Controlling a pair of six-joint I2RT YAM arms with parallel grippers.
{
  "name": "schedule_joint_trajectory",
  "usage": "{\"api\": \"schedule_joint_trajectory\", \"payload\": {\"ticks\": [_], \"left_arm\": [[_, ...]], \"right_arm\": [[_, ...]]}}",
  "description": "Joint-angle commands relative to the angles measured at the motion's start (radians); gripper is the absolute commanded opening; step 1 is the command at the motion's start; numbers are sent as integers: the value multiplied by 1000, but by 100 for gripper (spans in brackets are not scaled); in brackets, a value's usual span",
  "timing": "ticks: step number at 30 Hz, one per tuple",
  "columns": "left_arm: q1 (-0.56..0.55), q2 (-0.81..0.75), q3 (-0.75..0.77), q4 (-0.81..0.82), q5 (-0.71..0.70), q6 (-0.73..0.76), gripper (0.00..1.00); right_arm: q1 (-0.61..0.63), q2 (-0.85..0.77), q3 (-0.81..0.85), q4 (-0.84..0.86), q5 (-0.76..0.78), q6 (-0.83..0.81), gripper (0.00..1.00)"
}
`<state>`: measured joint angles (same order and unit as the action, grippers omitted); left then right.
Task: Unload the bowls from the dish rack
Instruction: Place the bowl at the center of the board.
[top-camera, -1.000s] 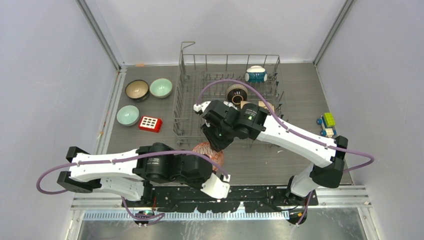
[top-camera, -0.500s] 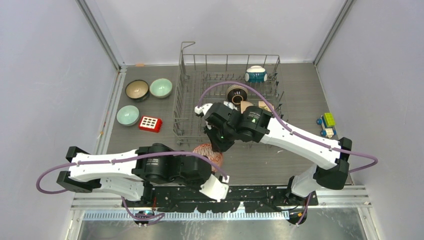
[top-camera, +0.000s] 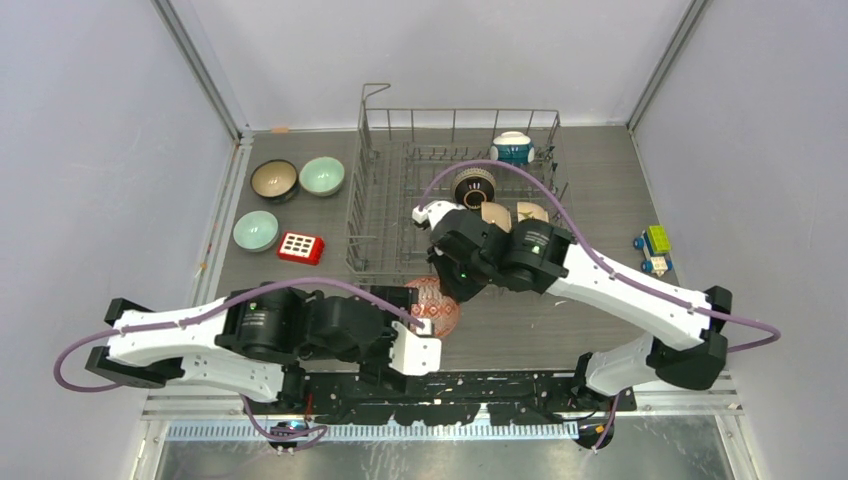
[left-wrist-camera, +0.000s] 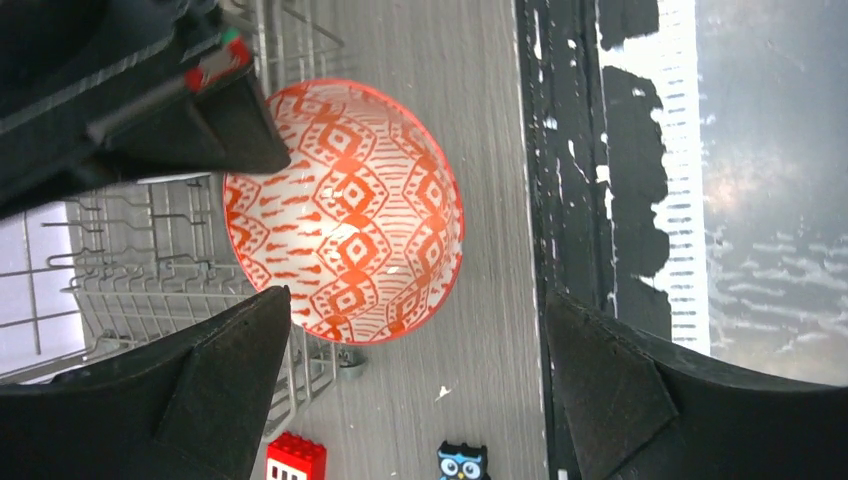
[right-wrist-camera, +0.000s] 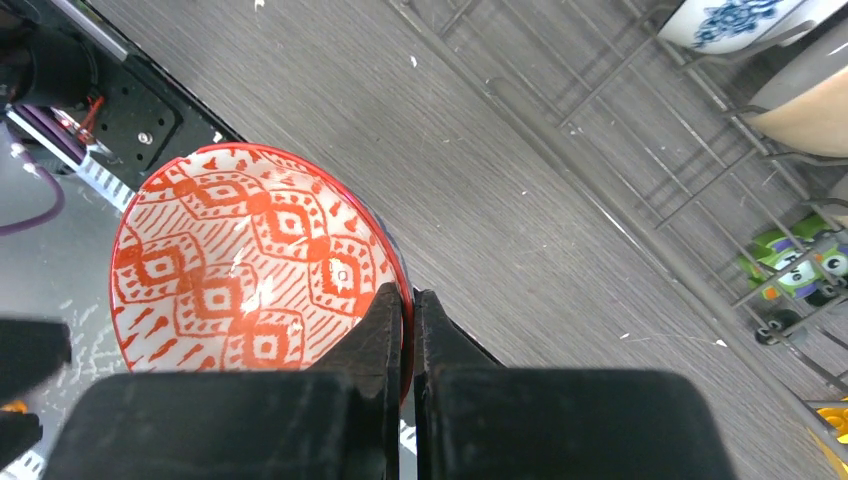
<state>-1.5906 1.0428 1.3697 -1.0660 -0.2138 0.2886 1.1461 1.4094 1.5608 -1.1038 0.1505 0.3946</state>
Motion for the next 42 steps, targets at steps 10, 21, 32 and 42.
{"api": "schedule_joint_trajectory", "payload": {"ticks": [10,21,32,42], "left_arm": [[-4,-124,-130,322,-295,-208,100],[-4,-216,-338,596,-357,-335,100],[-4,-152,-406,692,-502,-476,100],[-4,-211,-498,607,-680,-738,100]], "right_arm": [[-1,-167,29,-59,267,-25,1],[-204,-238,167,-46,472,-42,1],[-670,-282,191,51,526,54,1],[-1080,-235,18,332,461,310,1]]}}
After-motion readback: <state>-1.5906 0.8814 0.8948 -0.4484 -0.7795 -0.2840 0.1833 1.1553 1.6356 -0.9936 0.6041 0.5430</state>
